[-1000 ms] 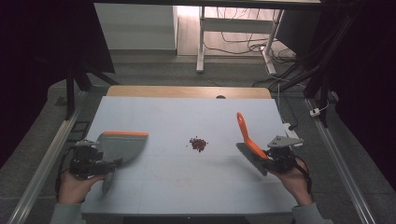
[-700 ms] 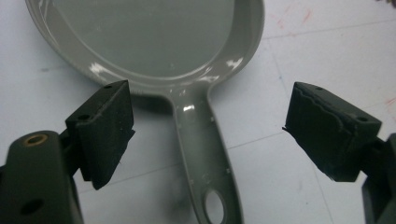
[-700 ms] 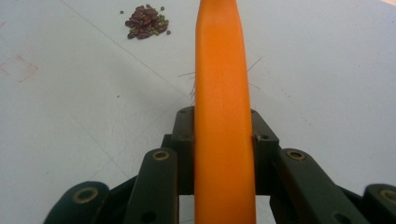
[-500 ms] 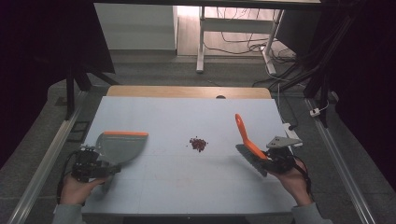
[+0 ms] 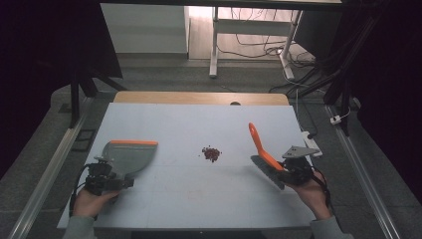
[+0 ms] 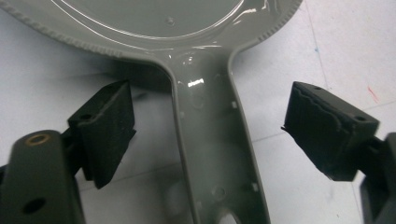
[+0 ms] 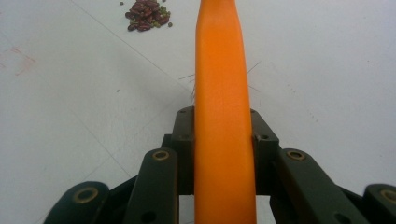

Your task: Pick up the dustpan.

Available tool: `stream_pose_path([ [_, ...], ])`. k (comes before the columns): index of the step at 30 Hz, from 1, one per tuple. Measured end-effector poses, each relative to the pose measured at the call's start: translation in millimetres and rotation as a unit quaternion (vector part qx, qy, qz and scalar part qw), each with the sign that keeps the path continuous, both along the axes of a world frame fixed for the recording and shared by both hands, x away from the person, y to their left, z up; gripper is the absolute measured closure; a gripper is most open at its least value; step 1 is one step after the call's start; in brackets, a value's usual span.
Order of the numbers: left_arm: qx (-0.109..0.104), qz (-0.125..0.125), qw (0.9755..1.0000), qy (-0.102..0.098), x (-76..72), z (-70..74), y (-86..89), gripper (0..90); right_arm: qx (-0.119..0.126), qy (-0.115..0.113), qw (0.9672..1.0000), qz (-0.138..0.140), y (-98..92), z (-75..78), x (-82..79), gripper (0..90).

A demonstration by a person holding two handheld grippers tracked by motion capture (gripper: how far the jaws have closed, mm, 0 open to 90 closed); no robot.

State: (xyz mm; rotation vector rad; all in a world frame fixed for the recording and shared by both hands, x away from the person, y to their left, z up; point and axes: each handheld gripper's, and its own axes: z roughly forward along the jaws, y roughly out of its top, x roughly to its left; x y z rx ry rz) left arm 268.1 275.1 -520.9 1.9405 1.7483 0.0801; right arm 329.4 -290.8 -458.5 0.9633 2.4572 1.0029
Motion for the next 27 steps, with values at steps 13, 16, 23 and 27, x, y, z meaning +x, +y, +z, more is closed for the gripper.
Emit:
stream_pose_path([
  [13,-0.022,0.016,0.9995,-0.018,3.0,-5.7,1.0,41.6,0.0,0.0,1.0,0.0,0.6,-0.3,0.0,70.8],
  [16,-0.026,0.017,0.9993,-0.02,3.5,-6.2,1.0,45.8,0.0,0.0,1.0,0.0,0.6,-0.3,0.0,70.7],
  [23,-0.036,0.028,0.9986,-0.025,3.2,-7.5,5.1,58.1,-0.002,0.0,1.0,0.0,-0.1,-1.0,0.7,70.8],
  [27,-0.036,0.034,0.9983,-0.03,2.7,-7.3,7.5,60.4,-0.002,0.0,1.0,0.0,0.0,-1.1,0.7,70.8],
])
